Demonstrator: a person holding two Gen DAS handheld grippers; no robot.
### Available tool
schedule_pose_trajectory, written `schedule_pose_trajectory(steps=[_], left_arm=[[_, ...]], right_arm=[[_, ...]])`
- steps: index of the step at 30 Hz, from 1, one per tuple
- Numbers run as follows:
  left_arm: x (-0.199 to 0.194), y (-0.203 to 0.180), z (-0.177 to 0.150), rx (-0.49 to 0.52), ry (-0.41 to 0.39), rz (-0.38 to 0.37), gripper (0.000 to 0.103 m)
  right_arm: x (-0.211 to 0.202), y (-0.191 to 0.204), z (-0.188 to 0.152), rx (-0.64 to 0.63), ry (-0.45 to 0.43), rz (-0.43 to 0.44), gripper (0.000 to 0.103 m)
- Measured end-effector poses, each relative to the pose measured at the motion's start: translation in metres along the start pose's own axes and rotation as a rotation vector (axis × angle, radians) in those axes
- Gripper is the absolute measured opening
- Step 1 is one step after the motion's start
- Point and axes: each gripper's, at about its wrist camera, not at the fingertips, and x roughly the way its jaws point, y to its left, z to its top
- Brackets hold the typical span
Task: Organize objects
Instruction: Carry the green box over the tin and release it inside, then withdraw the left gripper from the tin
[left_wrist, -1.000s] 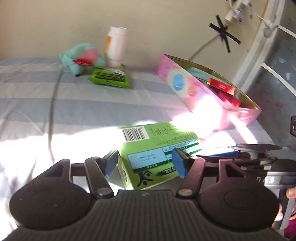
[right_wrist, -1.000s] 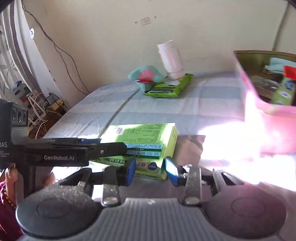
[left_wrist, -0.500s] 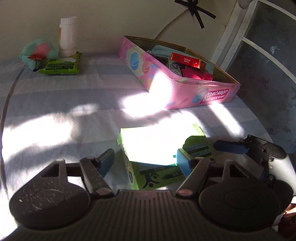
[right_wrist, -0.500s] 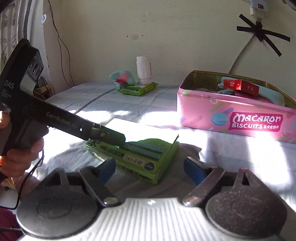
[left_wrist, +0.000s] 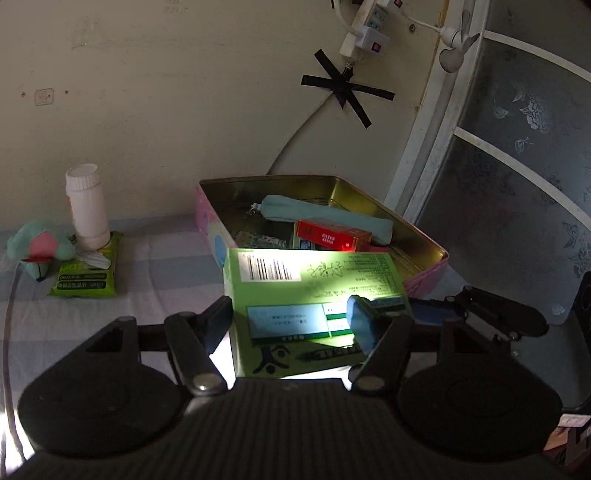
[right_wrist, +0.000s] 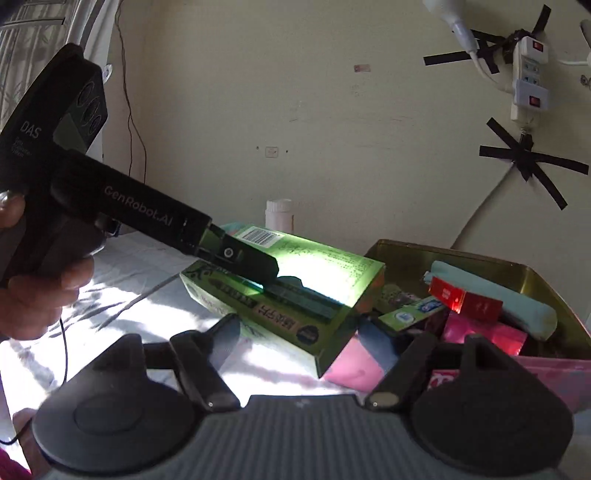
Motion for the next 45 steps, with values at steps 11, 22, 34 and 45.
schedule_pose_trajectory(steps=[11,22,34,45], left_arm=[[0.145,-0.012,0.061,-0.077,0.261,-0.073,0.074],[0.175,-0.024,0.072,-0.02,0.117,0.014,0.083],[0.085,-0.054,0.03,0.124,-0.067,0.123,0.084],[0.033,-0.065,-0.039,0.178,-0.067,0.235,0.084]], right_arm=[[0.056,-0.137,0.023,0.297,0.207,0.0,0.068],[0.096,-0.168,0.023,0.331,0.13,-0.138,0.067],[0.002,-0.125,0.007,0.366,-0.09,-0.204,0.069],[-0.056,-0.063,-0.046,0.401,-0.156,-0.25,0.072]])
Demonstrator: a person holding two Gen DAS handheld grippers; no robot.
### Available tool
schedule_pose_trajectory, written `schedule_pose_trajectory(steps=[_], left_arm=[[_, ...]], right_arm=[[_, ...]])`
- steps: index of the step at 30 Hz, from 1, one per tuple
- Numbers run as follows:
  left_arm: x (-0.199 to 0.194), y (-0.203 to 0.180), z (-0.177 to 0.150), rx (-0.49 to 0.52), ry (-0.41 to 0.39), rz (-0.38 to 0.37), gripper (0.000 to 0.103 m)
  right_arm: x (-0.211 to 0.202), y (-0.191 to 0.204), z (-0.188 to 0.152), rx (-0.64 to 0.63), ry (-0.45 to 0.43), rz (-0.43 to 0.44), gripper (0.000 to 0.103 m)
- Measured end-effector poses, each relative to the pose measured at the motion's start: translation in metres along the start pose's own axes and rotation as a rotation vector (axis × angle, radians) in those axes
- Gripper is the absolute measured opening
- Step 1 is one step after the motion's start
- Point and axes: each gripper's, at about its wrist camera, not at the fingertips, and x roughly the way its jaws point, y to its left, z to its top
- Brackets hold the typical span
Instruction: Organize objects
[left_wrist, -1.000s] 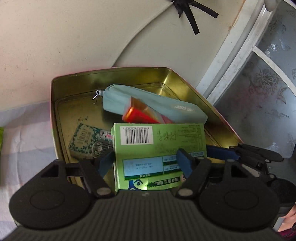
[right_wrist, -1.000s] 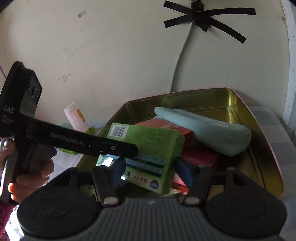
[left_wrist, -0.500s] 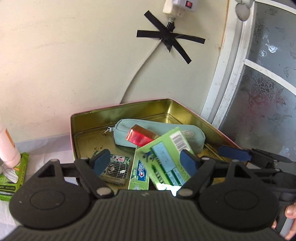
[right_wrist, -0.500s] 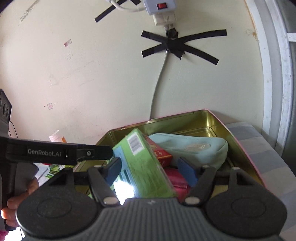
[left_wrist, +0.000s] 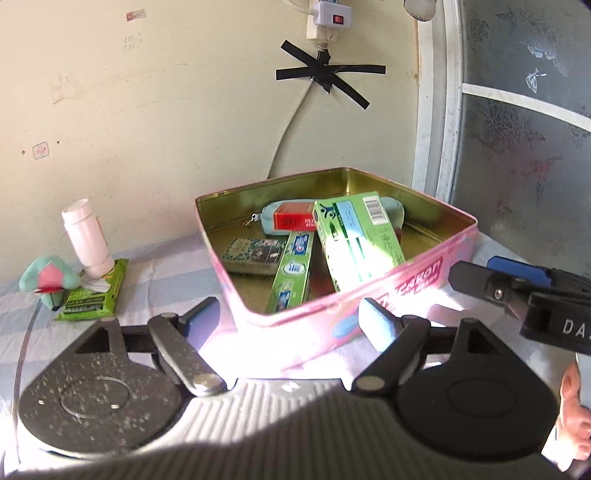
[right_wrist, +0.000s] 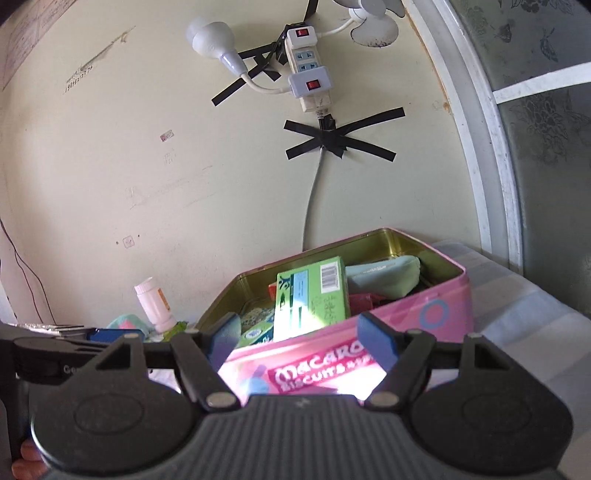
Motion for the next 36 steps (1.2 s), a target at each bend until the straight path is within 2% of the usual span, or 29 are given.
schedule_pose_trajectory(steps=[9,20,29,36], left_arm=[[-0.019,0.007,-0.045,-0.005,0.033,0.07,0.084],[-0.035,0.032,-0.064,-0.023,0.009,0.149,0.088],[-0.026,0.06,-0.083,-0.064,0.033,0.201,0.088],[-0.016,0.067,-0.098,-0.079,0.042,0.213,0.088]], right_arm=[[-0.017,0.03,-0.038,-0.048,0.069,0.019,0.072],[-0.019,0.073,-0.047,-0.117,0.099,0.055,0.072],[-0.003,0.098,-0.06,-0.164,0.155,0.061,0.072],[0.007,0.096,-0.069,-0.148,0.159,0.03,0.072]])
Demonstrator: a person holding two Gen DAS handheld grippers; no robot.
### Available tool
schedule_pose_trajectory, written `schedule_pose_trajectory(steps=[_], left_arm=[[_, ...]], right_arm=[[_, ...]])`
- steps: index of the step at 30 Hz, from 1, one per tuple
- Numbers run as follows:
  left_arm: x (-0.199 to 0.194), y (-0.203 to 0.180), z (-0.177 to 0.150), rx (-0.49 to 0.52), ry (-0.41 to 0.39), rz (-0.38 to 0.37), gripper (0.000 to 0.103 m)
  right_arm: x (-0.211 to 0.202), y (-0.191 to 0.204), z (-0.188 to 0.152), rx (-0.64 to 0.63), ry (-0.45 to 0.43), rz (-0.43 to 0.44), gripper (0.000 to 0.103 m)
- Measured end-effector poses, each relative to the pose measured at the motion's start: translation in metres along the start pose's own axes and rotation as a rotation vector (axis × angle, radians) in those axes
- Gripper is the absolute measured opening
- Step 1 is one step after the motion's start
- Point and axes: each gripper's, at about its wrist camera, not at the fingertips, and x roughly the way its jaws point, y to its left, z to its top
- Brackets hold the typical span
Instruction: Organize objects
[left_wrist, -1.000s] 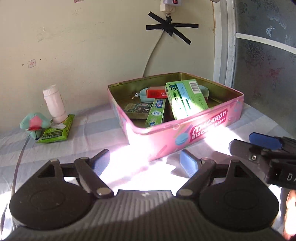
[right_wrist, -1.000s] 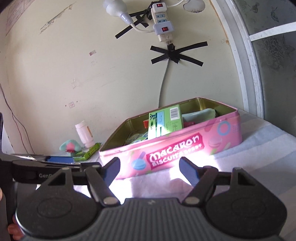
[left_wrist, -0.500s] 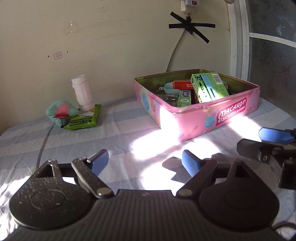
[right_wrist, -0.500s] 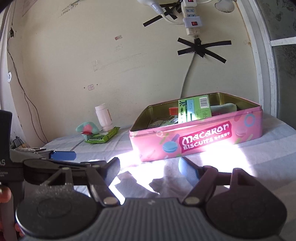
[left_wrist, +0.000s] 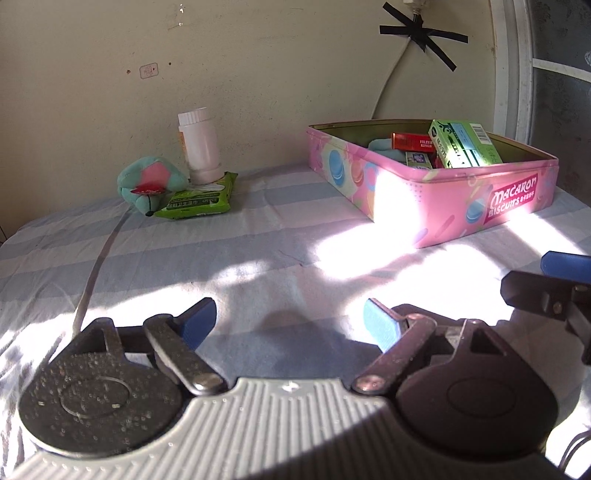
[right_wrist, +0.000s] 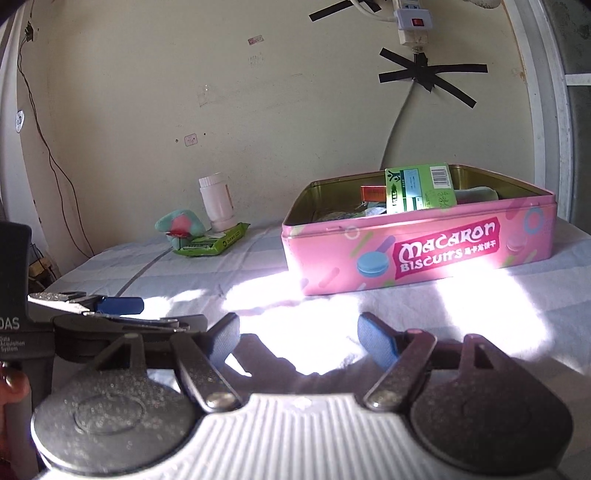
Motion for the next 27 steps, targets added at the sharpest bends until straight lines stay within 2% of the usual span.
schedule_pose_trajectory(steps=[2,10,27], left_arm=[[0.004,-0.002,-0.002,0.005,0.018,0.0,0.088],[0.001,-0.007,-0.003,0.047,-0.017,-0.008,0.088],[0.004,-0.006,-0.003,0.039,0.0,-0.008,0.088]], right_arm=[[0.003,-0.002,-0.002,0.012,-0.002,-0.012,0.072],[0.011,-0.006,-0.004,0.03,0.013,-0.004,0.072],[0.008,-0.019,-0.002,0.114,0.008,0.032,0.072]])
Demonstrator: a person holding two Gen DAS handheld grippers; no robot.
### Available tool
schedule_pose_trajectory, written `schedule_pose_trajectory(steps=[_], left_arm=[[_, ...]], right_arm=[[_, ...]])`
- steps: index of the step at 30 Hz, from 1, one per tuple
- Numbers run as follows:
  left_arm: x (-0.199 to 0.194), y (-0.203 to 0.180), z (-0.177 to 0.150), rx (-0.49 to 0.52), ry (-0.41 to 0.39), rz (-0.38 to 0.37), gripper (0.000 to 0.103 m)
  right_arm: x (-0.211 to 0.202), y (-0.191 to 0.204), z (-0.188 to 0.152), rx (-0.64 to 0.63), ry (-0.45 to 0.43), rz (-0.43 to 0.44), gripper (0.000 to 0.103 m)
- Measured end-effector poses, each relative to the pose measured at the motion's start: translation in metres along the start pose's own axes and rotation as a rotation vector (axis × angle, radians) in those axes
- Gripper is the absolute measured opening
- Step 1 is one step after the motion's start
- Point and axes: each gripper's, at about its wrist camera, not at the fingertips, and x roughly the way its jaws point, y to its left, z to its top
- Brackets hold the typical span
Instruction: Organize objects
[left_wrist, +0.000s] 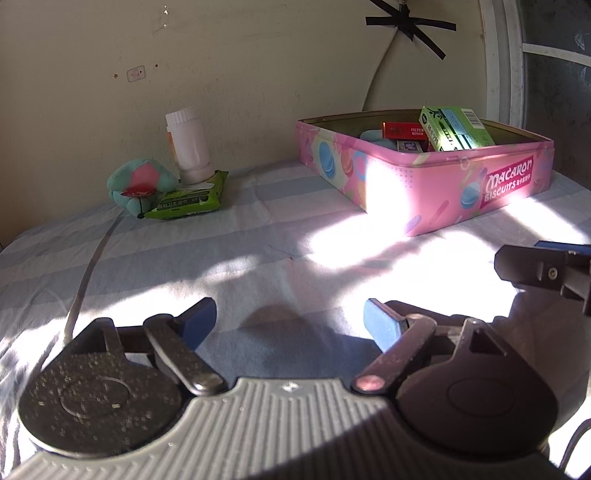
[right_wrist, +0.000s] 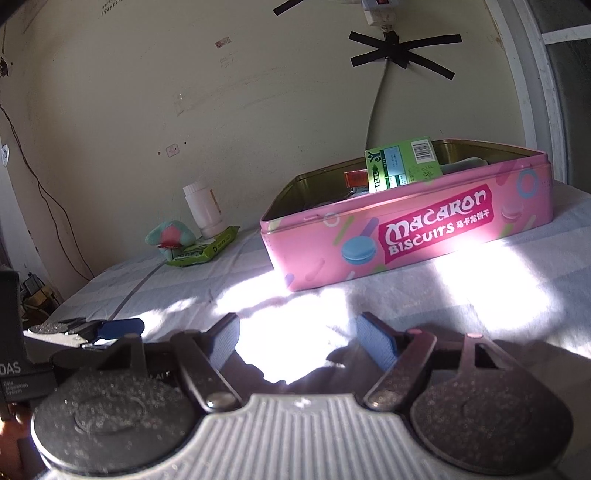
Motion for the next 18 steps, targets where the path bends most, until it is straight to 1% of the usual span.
schedule_pose_trajectory(steps=[12,18], left_arm=[[0.0007,0.0017,0.0,-0.01,0.004,-0.01,0.088],[-0.0013,0.008,-0.0002,-0.033,-0.004,-0.033,0.088]], right_arm=[[-0.001,0.0028,-0.0014,-0.003,-0.007,-0.014,0.072],[-0.001,0.0101,-0.0023,-0.04,-0.012,-0.035,0.072]])
